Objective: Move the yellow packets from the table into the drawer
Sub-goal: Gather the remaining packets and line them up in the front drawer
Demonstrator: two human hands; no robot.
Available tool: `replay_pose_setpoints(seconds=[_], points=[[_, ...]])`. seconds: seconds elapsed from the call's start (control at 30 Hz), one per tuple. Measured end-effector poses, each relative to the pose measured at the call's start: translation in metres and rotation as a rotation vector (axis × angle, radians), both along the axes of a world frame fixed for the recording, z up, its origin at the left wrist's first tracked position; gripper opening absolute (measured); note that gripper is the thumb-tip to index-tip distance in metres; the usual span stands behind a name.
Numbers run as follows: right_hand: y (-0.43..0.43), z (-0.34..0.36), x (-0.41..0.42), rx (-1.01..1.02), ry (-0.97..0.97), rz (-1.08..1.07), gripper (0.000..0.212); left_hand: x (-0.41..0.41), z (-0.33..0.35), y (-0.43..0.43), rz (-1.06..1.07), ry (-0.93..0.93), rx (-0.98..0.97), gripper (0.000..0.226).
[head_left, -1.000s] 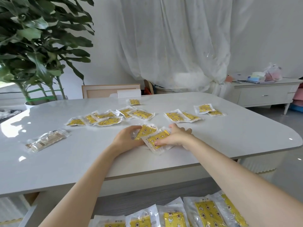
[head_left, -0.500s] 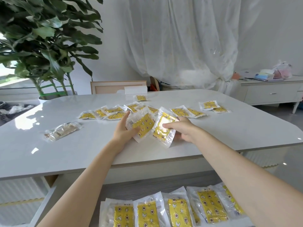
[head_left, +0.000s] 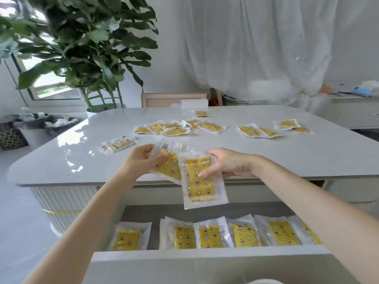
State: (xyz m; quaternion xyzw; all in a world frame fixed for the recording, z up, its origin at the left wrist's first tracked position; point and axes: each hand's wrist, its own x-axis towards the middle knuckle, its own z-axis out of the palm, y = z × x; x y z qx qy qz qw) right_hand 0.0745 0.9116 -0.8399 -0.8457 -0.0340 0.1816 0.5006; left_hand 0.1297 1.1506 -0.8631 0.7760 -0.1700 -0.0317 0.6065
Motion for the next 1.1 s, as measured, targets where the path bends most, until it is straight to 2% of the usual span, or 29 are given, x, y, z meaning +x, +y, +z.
replay_pose_setpoints(seconds=[0.13, 0.27, 0.4, 0.5, 0.57, 0.73, 0.93, 1.1], points=[[0.015, -0.013, -0.002, -0.089, 0.1, 0.128, 0.044, -0.005, 0.005, 0.039, -0.121, -0.15, 0.472, 0.018], [0.029, -0.032, -0.002, -0.061, 0.229, 0.234, 0.023, -0.007, -0.001, 0.058, -0.322, -0.117, 0.865, 0.027], [0.044, -0.036, -0.004, -0.091, 0.237, 0.286, 0.015, -0.001, -0.021, 0.064, -0.42, 0.006, 1.047, 0.037], [0.055, -0.047, -0.003, -0.193, 0.198, 0.23, 0.02, 0.001, -0.038, 0.065, -0.492, 0.067, 1.174, 0.017], [0.062, -0.06, -0.001, -0.225, 0.196, 0.184, 0.016, 0.001, -0.048, 0.064, -0.521, 0.108, 1.301, 0.029], [0.073, -0.091, 0.008, -0.201, 0.263, 0.02, 0.021, 0.012, -0.072, 0.062, -0.478, 0.136, 1.421, 0.038], [0.083, -0.106, 0.016, 0.099, 0.401, -0.224, 0.026, 0.019, -0.092, 0.063, -0.403, 0.079, 1.514, 0.052], [0.083, -0.115, 0.021, 0.123, 0.395, -0.367, 0.04, 0.016, -0.093, 0.061, -0.423, 0.032, 1.54, 0.055]])
